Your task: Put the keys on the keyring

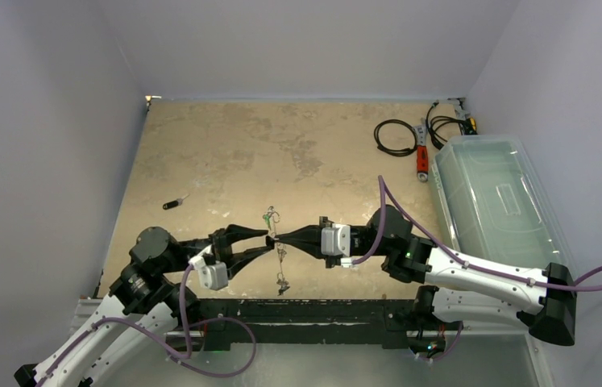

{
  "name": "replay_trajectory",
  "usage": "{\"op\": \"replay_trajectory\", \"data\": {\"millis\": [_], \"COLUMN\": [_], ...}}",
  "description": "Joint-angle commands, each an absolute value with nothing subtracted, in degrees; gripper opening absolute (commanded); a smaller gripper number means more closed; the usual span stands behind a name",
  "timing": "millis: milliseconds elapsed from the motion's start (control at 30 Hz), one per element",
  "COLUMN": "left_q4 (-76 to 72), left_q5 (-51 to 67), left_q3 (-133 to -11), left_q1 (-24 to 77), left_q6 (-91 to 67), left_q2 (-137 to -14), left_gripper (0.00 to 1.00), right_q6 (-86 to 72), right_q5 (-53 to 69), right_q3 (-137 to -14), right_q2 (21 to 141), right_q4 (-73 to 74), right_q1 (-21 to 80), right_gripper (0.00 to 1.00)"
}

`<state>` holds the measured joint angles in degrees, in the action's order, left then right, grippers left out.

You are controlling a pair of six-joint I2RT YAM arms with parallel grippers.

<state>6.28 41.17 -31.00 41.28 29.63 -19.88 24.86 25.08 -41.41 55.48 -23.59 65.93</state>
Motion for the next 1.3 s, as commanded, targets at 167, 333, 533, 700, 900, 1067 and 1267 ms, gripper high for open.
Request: {"op": "replay_trajectory", "data": {"millis": [167,333,533,700,900,1067,1267], "left_q4": [1.8,1.7,2.0,1.8,1.3,1.4,1.6], "left_q5": [43.2,42.9,43.5,43.8,44.1,44.5,44.5], "left_q3": [-30.2,-30.2,-30.7,-30.6,-30.6,-30.7,-30.8], "left_q1": [41.0,40.9,40.7,40.5,40.2,40.0,39.8], "left_q6": [29.2,29.0,28.9,28.7,28.4,28.3,28.4], "left_q2": [-20.0,-19.9,-21.3,-21.8,-22.1,-22.2,-22.6], "left_gripper": [0.35,0.34,0.28,0.28,0.27,0.16,0.07], "right_q6": [25.8,26.1,26.2,26.2,26.4,26.4,26.4], "right_q5": [25.3,25.3,25.7,26.0,26.2,26.4,26.5], "right_q3": [-43.1,-43.3,-43.7,-43.7,-44.0,-44.0,-44.0], "right_q2": [56.1,56.5,56.9,57.2,57.9,58.1,58.1], "right_q4": [-26.4,-26.4,-26.3,-26.4,-26.3,-26.3,-26.4], "right_q1": [66.0,66.0,66.0,66.0,66.0,66.0,66.0], "right_gripper": [0.0,0.0,0.0,0.0,0.0,0.0,0.0]}}
